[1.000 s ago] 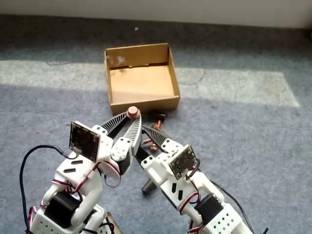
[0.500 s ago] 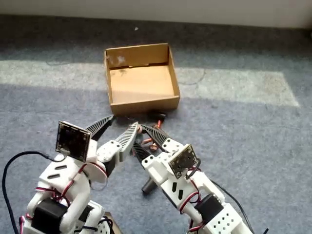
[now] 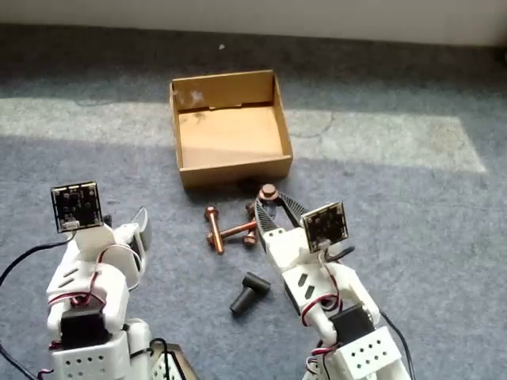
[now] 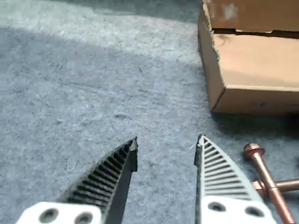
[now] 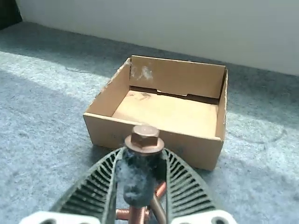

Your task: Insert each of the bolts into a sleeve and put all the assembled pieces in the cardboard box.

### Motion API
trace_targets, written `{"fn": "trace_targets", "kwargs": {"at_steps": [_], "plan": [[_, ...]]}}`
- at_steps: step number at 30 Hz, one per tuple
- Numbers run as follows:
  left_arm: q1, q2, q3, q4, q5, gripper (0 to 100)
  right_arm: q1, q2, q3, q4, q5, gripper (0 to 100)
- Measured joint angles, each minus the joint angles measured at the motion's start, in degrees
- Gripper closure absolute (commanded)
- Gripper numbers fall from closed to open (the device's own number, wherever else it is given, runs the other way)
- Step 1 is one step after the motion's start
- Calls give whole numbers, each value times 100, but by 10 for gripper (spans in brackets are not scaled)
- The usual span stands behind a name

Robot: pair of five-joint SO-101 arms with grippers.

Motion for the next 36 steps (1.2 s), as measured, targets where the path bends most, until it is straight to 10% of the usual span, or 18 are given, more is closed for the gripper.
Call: {"fn": "trace_targets", "kwargs": {"at_steps": [23,36], "plan": [[-580,0,1064,0,-554,783,695,8659,-6154,-1732,-18,887],[-580,0,1064,0,-554,783,703,7965,-7288,1442,-26,781]]}}
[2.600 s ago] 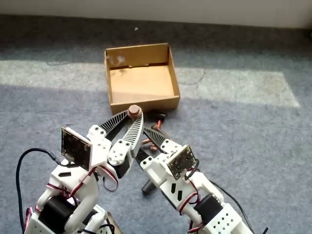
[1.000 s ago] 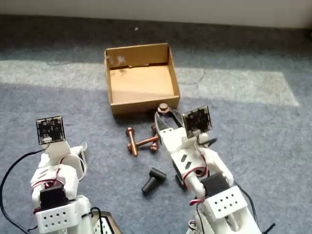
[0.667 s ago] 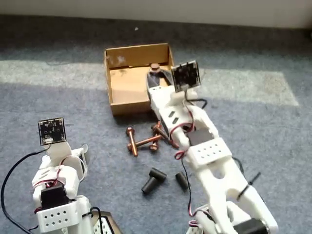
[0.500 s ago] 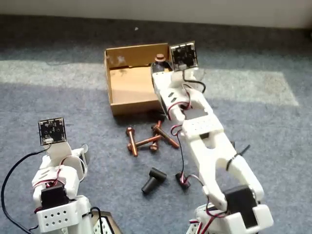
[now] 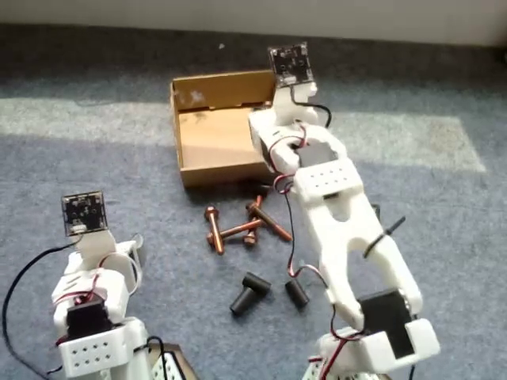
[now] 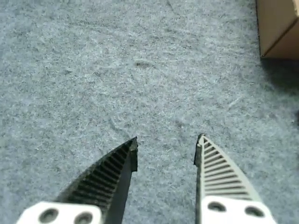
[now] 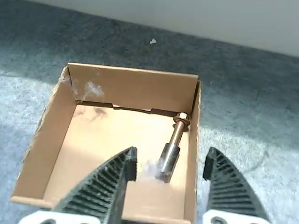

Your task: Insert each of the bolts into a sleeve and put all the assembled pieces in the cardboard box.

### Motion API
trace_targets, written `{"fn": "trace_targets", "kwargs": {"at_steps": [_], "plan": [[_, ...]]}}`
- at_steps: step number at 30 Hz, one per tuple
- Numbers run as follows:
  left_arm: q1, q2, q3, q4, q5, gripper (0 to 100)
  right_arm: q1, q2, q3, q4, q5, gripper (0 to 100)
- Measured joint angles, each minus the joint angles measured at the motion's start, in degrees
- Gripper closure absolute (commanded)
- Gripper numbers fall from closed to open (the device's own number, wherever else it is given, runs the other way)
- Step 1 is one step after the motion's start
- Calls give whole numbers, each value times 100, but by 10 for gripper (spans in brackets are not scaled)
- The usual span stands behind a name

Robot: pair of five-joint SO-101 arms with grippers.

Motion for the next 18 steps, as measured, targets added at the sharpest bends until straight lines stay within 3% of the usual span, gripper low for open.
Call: {"fn": "trace_targets", "kwargs": {"at_steps": [11,18], "plan": [[0,0,18,0,0,783,-114,-1002,0,3859,18,781],[0,0,35,0,-9,783,-519,-1055,316,5846,765,781]]}}
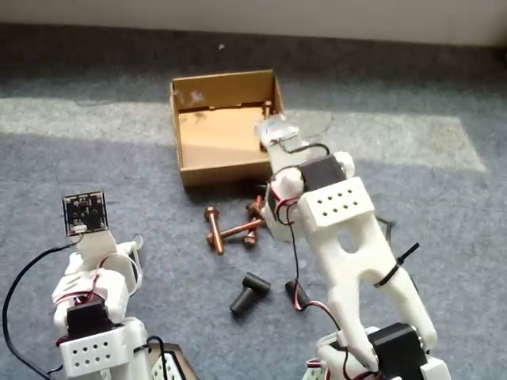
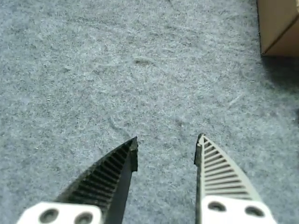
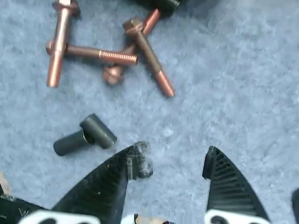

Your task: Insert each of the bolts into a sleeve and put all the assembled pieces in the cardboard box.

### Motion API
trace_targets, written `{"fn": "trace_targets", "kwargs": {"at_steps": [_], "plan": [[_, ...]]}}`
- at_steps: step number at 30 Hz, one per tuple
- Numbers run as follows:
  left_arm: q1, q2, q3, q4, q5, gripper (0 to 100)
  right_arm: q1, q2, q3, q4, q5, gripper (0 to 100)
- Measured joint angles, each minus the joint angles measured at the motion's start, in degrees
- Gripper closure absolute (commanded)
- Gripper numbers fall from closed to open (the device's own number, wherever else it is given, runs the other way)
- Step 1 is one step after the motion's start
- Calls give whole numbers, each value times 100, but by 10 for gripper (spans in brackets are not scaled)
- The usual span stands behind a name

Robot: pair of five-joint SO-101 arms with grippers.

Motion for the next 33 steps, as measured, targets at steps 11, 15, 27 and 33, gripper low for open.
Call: {"fn": "trace_targets", "kwargs": {"at_steps": [11,15,27,33], "plan": [[0,0,0,0,0,783,-79,-35,1925,-325,114,781],[0,0,18,0,0,783,-141,-651,2532,-738,114,781],[0,0,18,0,0,783,-721,-2145,4035,-1697,123,783],[0,0,18,0,0,783,-730,-1266,4352,-2760,123,853]]}}
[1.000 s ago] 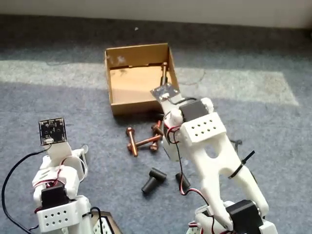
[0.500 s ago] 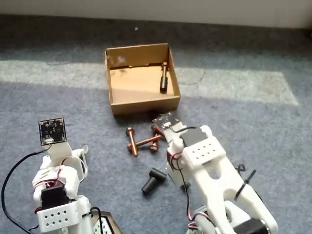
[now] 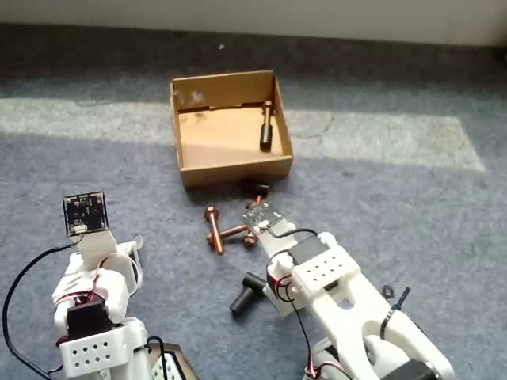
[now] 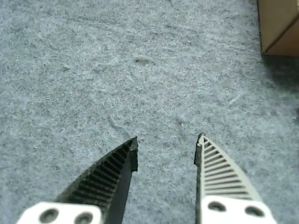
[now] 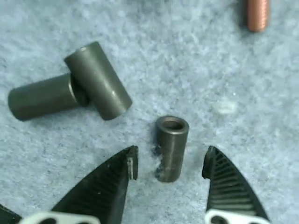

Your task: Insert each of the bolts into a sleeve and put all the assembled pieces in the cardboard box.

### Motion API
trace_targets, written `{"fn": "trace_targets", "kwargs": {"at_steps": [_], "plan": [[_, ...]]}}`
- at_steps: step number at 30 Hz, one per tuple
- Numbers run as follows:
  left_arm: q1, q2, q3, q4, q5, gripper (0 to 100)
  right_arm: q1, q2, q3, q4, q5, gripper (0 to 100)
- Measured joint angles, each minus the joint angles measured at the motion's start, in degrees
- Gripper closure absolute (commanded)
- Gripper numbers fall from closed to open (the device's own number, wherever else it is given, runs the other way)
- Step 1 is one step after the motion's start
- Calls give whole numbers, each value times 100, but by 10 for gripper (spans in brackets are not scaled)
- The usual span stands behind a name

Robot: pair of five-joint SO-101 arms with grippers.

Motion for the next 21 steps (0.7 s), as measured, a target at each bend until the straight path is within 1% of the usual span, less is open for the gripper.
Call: {"fn": "trace_targets", "kwargs": {"at_steps": [3,8,13,16,21], "plan": [[0,0,0,0,0,783,26,202,149,-466,18,915],[0,0,0,0,0,783,53,185,281,-651,141,991],[0,0,0,0,0,783,378,-53,378,-651,176,994],[0,0,0,0,0,783,659,-492,264,-563,167,994],[0,0,0,0,0,783,853,-1055,-62,-563,-580,994]]}}
